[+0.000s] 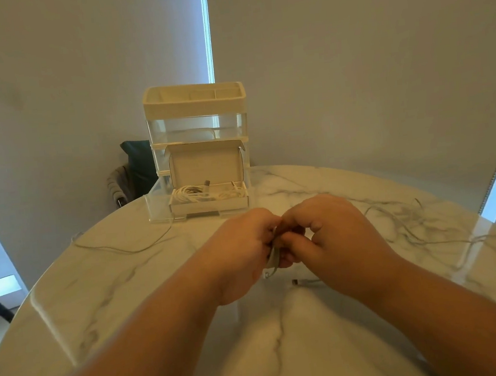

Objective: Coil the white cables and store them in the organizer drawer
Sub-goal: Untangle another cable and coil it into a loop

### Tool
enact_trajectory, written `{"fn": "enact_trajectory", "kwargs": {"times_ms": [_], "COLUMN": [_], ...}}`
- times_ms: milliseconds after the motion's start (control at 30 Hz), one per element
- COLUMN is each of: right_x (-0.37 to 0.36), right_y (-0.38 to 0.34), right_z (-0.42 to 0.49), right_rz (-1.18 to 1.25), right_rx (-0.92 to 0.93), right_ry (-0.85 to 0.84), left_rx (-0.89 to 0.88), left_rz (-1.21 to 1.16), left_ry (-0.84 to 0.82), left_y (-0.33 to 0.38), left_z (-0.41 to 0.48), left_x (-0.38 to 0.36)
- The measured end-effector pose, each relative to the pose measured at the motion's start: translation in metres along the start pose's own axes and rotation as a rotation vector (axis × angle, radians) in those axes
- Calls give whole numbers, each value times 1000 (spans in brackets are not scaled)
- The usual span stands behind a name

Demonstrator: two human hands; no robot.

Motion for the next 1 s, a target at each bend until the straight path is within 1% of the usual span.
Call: {"fn": "enact_trajectory", "kwargs": {"times_ms": [33,133,200,233,400,533,667,733,867,1000], "right_x": [-1,-3,-3,-2,12,13,10,10,14,9], "right_y": [1,4,5,7,17,10,21,34,59,57], "right_z": [0,0,-2,-2,-3,-2,-1,-2,-6,-8], "right_rz": [14,44,65,71,48,37,93,171,349,418], "right_rx": [-2,-19,-36,-34,-54,-1,1,-59,-280,-332], "right_ry": [-14,-47,-75,-76,6,-13,25,77,191,195], "left_rx": [-8,-13,61,66,125,124,123,120,62,22], "left_rz": [41,283,217,184,212,201,140,133,211,253], "left_ry": [-21,-49,-68,-77,-87,-118,-111,-116,-123,-112], "left_y": [0,1,-5,-6,-11,-9,-7,-4,0,4], "left_z": [-2,-8,-6,-5,-6,-8,-9,-11,-13,-15], "left_x": [1,0,-1,-3,-7,-11,-10,-10,-13,-16]}}
Point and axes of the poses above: each hand's wrist, its own z-axis towards the middle knuckle, its own x-axis out of the back of the hand, y = z × x, the point moved 6 cm from there along z, towards the middle knuckle, and after that the axes turned 6 degrees about x, right-handed, at the moved point
